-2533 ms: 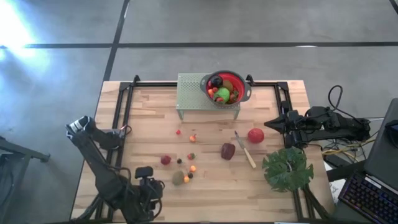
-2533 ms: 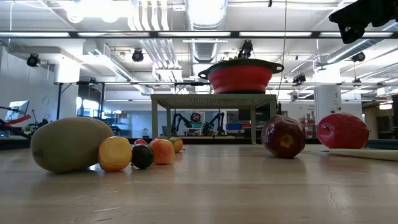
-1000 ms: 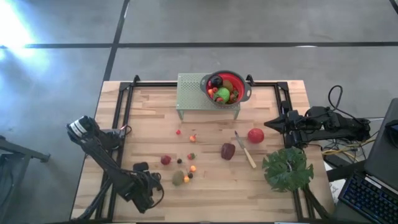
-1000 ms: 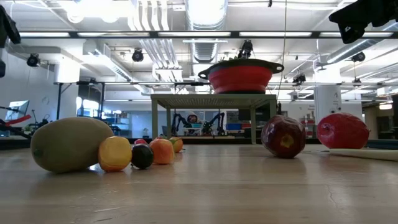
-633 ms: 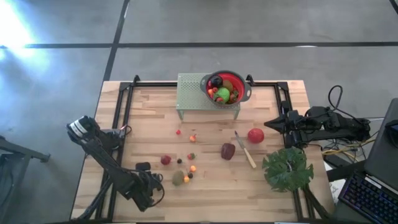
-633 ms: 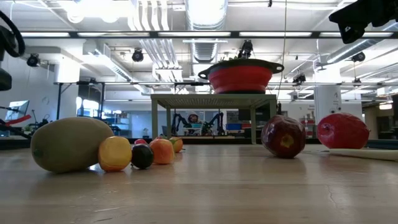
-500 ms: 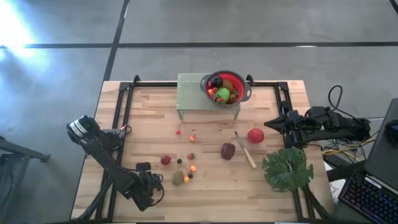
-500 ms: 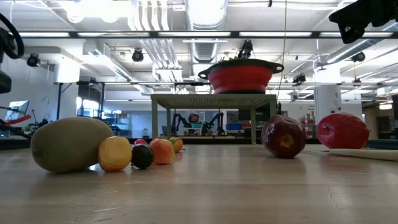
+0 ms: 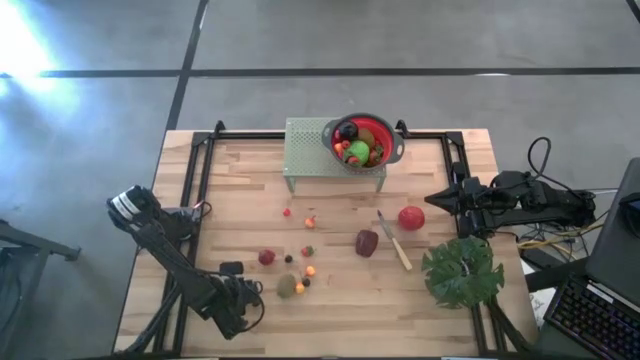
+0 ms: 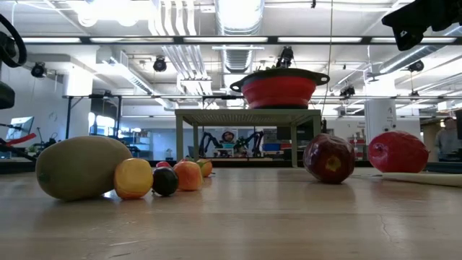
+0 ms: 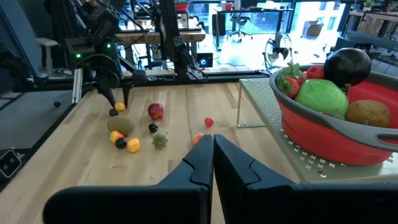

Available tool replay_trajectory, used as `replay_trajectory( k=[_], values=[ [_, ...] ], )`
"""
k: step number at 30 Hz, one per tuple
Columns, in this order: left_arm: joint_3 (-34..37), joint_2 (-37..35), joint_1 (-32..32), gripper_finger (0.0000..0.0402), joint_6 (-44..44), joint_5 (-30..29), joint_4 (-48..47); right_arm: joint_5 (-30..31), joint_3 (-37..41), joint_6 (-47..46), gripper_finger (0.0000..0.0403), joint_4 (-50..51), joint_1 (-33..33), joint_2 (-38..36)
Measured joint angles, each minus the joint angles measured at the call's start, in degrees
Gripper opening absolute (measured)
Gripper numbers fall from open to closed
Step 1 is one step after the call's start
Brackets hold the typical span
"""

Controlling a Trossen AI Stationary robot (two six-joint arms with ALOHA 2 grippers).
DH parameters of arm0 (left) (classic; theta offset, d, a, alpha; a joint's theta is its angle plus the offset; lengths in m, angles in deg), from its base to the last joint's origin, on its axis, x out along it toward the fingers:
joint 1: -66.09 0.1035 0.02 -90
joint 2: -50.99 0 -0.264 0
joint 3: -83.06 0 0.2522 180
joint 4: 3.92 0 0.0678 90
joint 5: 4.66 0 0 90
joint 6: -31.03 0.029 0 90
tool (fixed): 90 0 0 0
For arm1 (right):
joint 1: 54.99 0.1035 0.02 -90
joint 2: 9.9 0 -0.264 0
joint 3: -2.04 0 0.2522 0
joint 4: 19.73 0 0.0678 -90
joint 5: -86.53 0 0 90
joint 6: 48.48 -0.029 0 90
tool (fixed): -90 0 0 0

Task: Pick & Place Fruit
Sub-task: Put the orange peach into the black strainer bowl on the shelf

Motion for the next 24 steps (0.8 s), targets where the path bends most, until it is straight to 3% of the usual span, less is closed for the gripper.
replay_trajectory(
  k=[5, 13, 20, 24],
  values=[
    [-0.02, 0.02, 0.00, 0.0131, 0.00, -0.04, 0.13, 0.00, 0.00, 0.00, 0.0008, 0.02, 0.01, 0.00],
    [-0.30, -0.43, 0.09, 0.0142, -0.07, 0.47, -0.39, 0.00, 0.02, 0.00, 0.0008, 0.00, 0.02, 0.00],
    [-4.80, -1.64, 0.93, 0.0130, 0.98, 0.11, -6.37, 0.00, 0.02, 0.00, 0.0008, 0.02, 0.00, 0.00],
    [-6.37, -2.16, 2.07, 0.0134, 4.46, -7.59, -6.41, 0.00, 0.01, -0.01, 0.0008, 0.01, 0.01, 0.00]
  ],
)
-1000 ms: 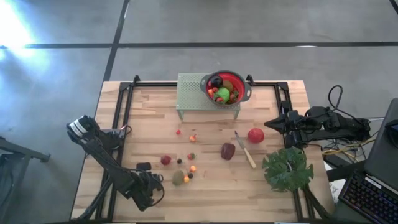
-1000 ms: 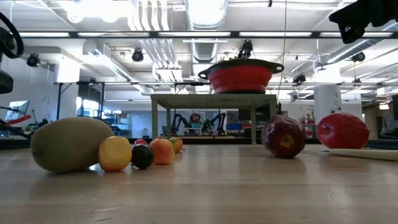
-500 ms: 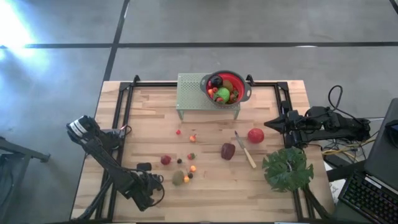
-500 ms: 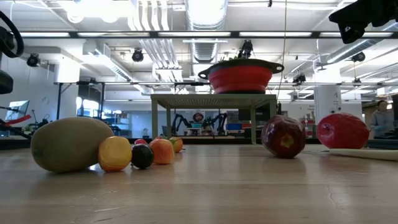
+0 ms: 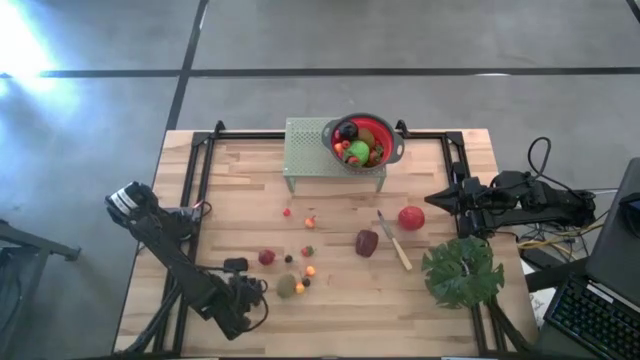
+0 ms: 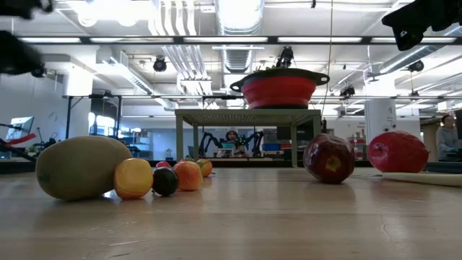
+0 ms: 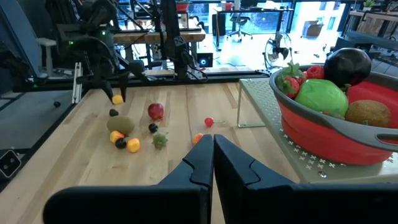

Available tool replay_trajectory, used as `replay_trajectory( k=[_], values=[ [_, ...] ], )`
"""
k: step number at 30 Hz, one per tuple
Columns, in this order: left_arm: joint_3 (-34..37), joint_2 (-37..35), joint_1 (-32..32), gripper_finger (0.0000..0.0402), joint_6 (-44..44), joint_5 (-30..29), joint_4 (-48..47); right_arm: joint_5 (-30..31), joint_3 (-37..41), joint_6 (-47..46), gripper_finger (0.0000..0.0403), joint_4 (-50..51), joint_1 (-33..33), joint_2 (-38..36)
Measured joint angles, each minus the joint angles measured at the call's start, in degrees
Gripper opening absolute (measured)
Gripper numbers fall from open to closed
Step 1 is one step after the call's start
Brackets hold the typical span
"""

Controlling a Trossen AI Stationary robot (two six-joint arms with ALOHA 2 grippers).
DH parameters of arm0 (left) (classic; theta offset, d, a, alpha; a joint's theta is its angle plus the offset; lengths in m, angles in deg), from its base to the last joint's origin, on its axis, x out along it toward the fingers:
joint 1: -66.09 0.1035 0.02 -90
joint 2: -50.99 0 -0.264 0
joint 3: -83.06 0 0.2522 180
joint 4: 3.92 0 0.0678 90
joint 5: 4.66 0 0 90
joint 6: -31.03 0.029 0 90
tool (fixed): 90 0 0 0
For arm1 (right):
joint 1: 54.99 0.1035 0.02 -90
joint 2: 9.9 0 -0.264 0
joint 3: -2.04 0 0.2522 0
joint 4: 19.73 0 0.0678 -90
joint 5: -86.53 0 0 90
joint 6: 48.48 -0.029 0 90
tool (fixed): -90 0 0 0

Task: Pick & Place Fruit
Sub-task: Put the orange peach into the black strainer bowl on the shelf

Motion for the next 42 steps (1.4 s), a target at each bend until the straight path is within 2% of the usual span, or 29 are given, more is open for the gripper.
replay_trajectory(
  k=[6, 10, 16, 19, 22, 26, 29, 32, 42],
  values=[
    [-1.86, 0.00, 3.69, 0.0148, 7.94, -17.69, 4.77, 0.00, 0.01, 0.00, 0.0008, 0.01, 0.00, 0.00],
    [-2.20, 0.00, 7.22, 0.0143, 24.19, -25.84, 15.05, 0.00, 0.00, 0.02, 0.0008, 0.01, 0.01, 0.00],
    [-1.83, 0.00, 13.50, 0.0134, 51.42, -32.08, 39.70, 0.00, -0.01, 0.02, 0.0008, -0.01, -0.02, 0.00],
    [-1.83, -0.02, 17.74, 0.0135, 60.92, -32.95, 52.67, 0.00, 0.00, 0.02, 0.0008, 0.01, 0.00, 0.00],
    [-1.83, -0.02, 22.58, 0.0139, 66.21, -32.65, 62.87, 0.00, -0.01, 0.00, 0.0008, -0.01, -0.01, 0.00],
    [-1.81, -0.04, 29.41, 0.0141, 68.85, -25.76, 71.12, 0.00, 0.00, -0.01, 0.0008, 0.00, -0.02, 0.00],
    [-2.39, -0.04, 34.66, 0.0142, 67.26, -18.23, 72.43, 0.00, 0.01, 0.02, 0.0008, -0.01, 0.00, 0.00],
    [-3.43, -0.04, 39.49, 0.0142, 65.18, -13.24, 72.50, 0.00, -0.01, -0.01, 0.0008, 0.01, 0.01, 0.00],
    [-7.86, 0.07, 51.12, 0.0142, 62.80, -2.82, 72.51, 0.00, 0.00, 0.01, 0.0008, 0.00, 0.01, 0.00]
  ],
)
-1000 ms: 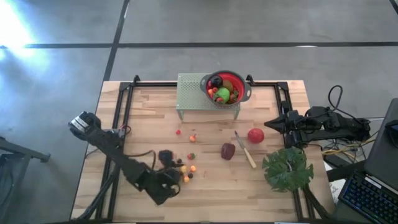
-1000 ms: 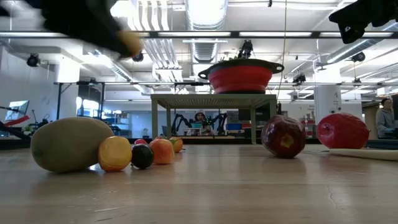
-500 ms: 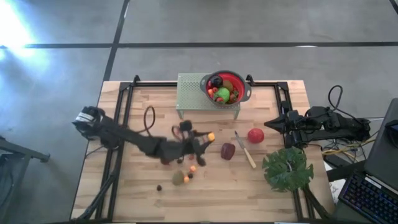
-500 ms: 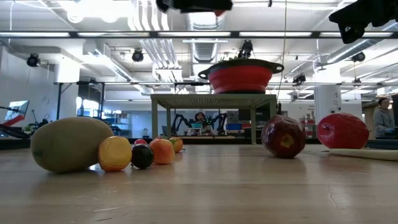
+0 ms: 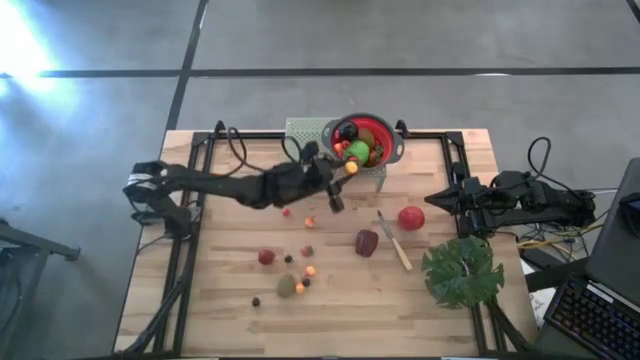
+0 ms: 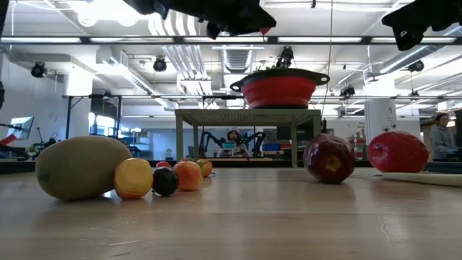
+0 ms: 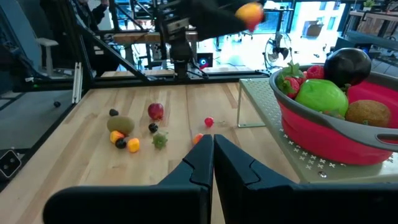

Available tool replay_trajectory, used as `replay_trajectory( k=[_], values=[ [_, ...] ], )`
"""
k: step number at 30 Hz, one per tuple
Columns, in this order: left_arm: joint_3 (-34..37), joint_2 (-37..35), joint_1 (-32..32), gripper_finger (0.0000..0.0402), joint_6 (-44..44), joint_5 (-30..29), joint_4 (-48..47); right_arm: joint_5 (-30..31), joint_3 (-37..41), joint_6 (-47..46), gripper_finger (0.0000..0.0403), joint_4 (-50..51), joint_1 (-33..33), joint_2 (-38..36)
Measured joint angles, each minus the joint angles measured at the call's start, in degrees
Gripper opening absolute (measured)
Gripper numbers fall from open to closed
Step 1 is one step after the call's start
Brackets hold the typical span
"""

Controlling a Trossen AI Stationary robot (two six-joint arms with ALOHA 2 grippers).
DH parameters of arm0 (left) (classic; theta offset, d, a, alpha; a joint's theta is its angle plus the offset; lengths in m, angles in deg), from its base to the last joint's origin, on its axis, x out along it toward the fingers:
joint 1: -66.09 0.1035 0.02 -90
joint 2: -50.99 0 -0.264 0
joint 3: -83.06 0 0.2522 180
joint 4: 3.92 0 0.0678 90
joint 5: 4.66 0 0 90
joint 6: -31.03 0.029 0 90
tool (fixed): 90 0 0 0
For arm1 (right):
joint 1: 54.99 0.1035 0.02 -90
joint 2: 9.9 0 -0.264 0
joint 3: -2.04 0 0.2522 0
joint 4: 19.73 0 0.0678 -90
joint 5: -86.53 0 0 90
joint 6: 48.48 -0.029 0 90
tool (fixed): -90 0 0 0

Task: Pick & Place Fruit
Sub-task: Put the orange peach into the black strainer bowl on the shelf

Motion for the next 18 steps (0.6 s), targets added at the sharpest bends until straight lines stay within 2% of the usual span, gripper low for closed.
replay_trajectory(
  k=[8, 18],
  values=[
    [-2.36, 3.05, 4.80, 0.0142, 1.22, 2.55, -0.09, 0.00, 0.01, -0.01, 0.0008, -0.01, 0.00, 0.00],
    [-4.54, 6.14, 7.64, 0.0142, 1.01, 2.87, 0.00, 0.00, 0.01, -0.01, 0.0008, 0.00, -0.01, 0.00]
  ],
)
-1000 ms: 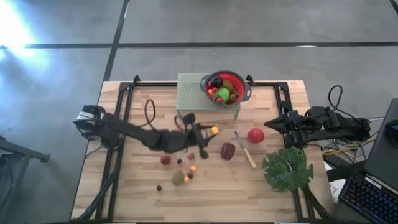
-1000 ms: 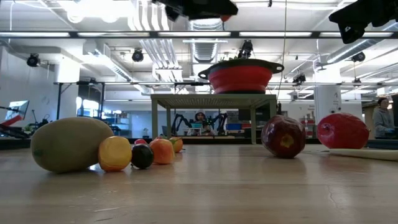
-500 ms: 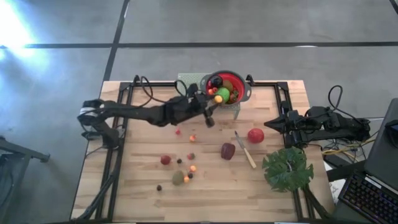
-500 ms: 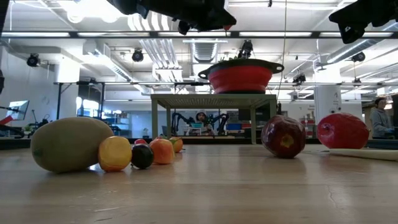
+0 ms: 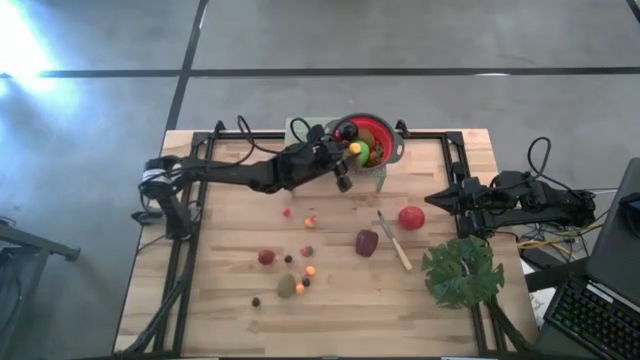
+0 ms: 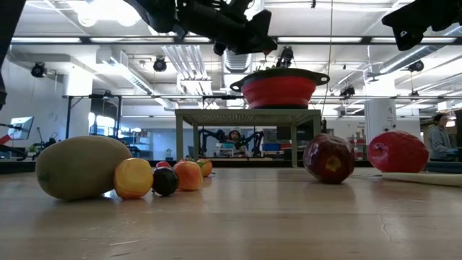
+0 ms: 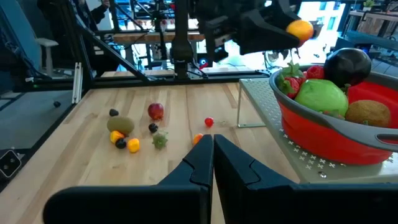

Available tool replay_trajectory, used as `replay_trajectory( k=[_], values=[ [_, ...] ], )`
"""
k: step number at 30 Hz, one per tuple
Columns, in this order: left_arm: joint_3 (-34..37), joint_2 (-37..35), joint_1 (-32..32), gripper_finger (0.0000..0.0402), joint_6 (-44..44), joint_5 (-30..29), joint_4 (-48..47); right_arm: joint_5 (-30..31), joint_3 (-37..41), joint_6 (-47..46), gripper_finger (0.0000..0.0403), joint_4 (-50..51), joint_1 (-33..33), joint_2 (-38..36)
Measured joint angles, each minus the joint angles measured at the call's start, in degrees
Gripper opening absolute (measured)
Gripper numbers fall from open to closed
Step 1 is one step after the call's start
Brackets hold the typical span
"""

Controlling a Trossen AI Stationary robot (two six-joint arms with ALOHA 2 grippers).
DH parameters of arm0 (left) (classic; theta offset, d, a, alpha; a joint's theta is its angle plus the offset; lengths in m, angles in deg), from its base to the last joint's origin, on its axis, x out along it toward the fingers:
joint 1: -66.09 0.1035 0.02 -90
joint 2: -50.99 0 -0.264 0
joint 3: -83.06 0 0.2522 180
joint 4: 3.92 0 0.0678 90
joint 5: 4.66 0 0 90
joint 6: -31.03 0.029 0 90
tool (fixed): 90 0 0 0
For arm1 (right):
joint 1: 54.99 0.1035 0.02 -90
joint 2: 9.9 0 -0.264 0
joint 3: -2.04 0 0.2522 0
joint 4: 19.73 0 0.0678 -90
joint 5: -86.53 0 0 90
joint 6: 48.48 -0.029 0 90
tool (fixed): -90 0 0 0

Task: Pick & Place Fruit
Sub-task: Put the orange peach into the black strainer bowl on the shelf

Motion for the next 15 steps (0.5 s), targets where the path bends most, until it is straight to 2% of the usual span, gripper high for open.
replay_trajectory(
  k=[15],
  values=[
    [0.00, 1.79, 2.06, 0.0152, -0.63, 0.25, -0.06, 0.00, 0.00, 0.01, 0.0008, 0.00, 0.01, 0.00]
  ],
)
